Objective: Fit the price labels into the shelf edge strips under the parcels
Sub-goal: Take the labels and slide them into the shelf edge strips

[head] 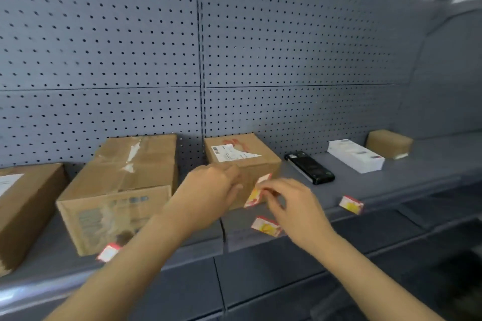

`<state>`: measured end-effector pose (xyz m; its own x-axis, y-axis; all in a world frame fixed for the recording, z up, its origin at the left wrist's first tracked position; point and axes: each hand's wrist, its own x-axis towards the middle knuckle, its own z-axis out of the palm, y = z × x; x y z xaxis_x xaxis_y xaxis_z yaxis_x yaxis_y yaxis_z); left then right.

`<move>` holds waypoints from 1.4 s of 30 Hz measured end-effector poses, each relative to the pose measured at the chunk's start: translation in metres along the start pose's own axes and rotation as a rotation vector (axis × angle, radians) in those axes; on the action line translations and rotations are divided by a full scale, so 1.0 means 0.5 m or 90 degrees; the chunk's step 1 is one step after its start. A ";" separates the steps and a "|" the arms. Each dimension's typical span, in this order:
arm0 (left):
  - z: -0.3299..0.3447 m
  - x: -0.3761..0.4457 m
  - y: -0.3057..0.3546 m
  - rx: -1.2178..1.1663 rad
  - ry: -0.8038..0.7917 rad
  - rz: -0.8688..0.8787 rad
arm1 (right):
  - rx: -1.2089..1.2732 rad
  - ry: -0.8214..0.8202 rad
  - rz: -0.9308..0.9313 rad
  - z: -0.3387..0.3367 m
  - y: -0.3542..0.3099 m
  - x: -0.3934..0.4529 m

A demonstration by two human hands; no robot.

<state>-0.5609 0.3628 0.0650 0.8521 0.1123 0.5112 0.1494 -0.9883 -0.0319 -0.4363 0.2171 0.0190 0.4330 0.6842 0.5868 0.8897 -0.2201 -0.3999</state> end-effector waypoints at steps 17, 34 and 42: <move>0.181 0.142 0.602 -0.120 -0.086 0.411 | -0.201 -0.231 0.237 -0.515 0.296 -0.412; 0.459 0.521 0.778 -0.146 -0.082 0.351 | -0.264 -0.221 0.173 -0.641 0.734 -0.293; 0.539 0.643 0.776 -0.080 -0.122 0.244 | -0.210 -0.246 0.123 -0.626 0.961 -0.176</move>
<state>-0.0939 0.0436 -0.0146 0.9134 -0.2591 0.3139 -0.2471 -0.9658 -0.0781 -0.0016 -0.1666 -0.0045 0.5644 0.8014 0.1981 0.8239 -0.5316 -0.1965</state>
